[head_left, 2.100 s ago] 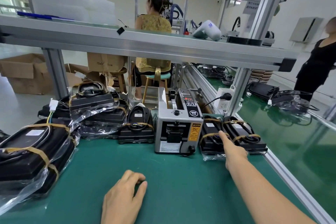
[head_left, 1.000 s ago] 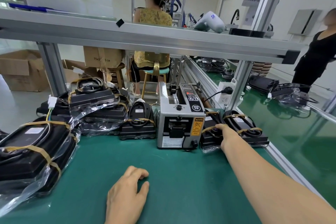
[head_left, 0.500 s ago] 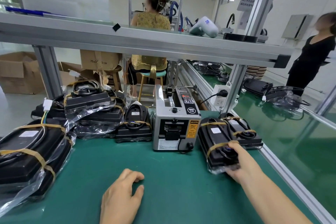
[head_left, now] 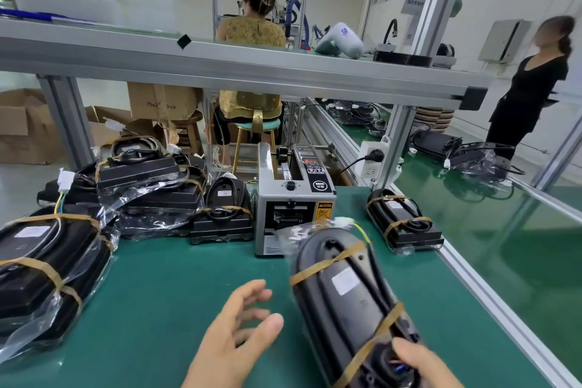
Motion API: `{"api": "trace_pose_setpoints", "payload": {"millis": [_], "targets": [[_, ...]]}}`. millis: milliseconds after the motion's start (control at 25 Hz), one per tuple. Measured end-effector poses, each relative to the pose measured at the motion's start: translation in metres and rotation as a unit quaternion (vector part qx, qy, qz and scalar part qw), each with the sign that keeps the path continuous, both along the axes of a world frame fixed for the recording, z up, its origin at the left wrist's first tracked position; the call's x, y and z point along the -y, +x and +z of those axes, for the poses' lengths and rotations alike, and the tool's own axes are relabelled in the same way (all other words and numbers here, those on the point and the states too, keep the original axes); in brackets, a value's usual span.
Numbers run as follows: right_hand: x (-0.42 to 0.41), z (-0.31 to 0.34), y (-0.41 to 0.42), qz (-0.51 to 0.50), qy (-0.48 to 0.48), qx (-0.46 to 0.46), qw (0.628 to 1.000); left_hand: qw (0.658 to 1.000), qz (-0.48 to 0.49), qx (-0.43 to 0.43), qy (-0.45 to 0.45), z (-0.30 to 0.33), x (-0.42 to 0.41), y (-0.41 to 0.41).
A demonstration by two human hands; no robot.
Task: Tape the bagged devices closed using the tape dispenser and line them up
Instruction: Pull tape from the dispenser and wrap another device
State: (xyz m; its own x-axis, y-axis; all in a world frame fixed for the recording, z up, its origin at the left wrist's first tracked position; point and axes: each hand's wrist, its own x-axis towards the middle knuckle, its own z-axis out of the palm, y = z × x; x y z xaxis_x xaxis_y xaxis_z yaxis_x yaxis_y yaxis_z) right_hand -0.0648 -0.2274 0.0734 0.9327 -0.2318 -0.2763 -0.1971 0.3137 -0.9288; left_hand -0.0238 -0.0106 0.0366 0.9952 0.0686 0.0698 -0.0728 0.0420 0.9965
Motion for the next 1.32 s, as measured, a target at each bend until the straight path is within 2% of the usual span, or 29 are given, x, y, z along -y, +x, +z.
{"api": "trace_pose_setpoints", "payload": {"millis": [120, 200, 320, 400, 520, 560, 640, 760, 840, 880, 1000, 1120, 1240, 1320], "targets": [[-0.035, 0.007, -0.016, 0.029, 0.027, 0.048, 0.998, 0.983, -0.043, -0.004, -0.179, 0.017, 0.01, -0.007], [-0.051, 0.007, -0.014, 0.045, 0.082, 0.053, 0.994, 0.978, 0.0, 0.008, -0.209, 0.026, 0.006, -0.008], [-0.063, -0.002, 0.002, 0.106, 0.072, 0.018, 0.992, 0.975, 0.061, 0.041, -0.21, 0.036, -0.008, -0.007], [-0.067, -0.005, 0.016, 0.145, -0.012, 0.015, 0.989, 0.975, 0.085, 0.075, -0.19, 0.043, -0.018, -0.007], [-0.066, -0.005, 0.027, 0.123, -0.211, 0.108, 0.964, 0.977, 0.108, 0.124, -0.133, 0.05, -0.029, -0.007], [-0.066, 0.001, 0.028, 0.092, -0.259, 0.163, 0.947, 0.979, 0.111, 0.132, -0.112, 0.05, -0.032, -0.008], [-0.066, 0.016, 0.026, 0.032, -0.332, 0.306, 0.891, 0.983, 0.105, 0.135, -0.067, 0.047, -0.035, -0.01], [-0.078, 0.038, 0.025, 0.04, -0.413, 0.507, 0.755, 0.985, 0.099, 0.14, -0.016, 0.04, -0.035, -0.013], [-0.087, 0.047, 0.028, 0.088, -0.456, 0.561, 0.685, 0.985, 0.09, 0.145, -0.002, 0.04, -0.034, -0.014], [-0.09, 0.05, 0.032, 0.115, -0.474, 0.555, 0.674, 0.986, 0.083, 0.145, 0.0, 0.042, -0.033, -0.015], [-0.087, 0.054, 0.043, 0.185, -0.514, 0.473, 0.691, 0.987, 0.068, 0.144, 0.008, 0.045, -0.035, -0.018], [-0.078, 0.056, 0.054, 0.264, -0.51, 0.401, 0.714, 0.987, 0.051, 0.153, 0.023, 0.045, -0.039, -0.022], [-0.072, 0.057, 0.063, 0.328, -0.485, 0.375, 0.718, 0.987, 0.034, 0.153, 0.041, 0.041, -0.041, -0.024], [-0.071, 0.054, 0.066, 0.335, -0.482, 0.368, 0.721, 0.981, 0.037, 0.167, 0.095, 0.042, -0.04, -0.028]]}}
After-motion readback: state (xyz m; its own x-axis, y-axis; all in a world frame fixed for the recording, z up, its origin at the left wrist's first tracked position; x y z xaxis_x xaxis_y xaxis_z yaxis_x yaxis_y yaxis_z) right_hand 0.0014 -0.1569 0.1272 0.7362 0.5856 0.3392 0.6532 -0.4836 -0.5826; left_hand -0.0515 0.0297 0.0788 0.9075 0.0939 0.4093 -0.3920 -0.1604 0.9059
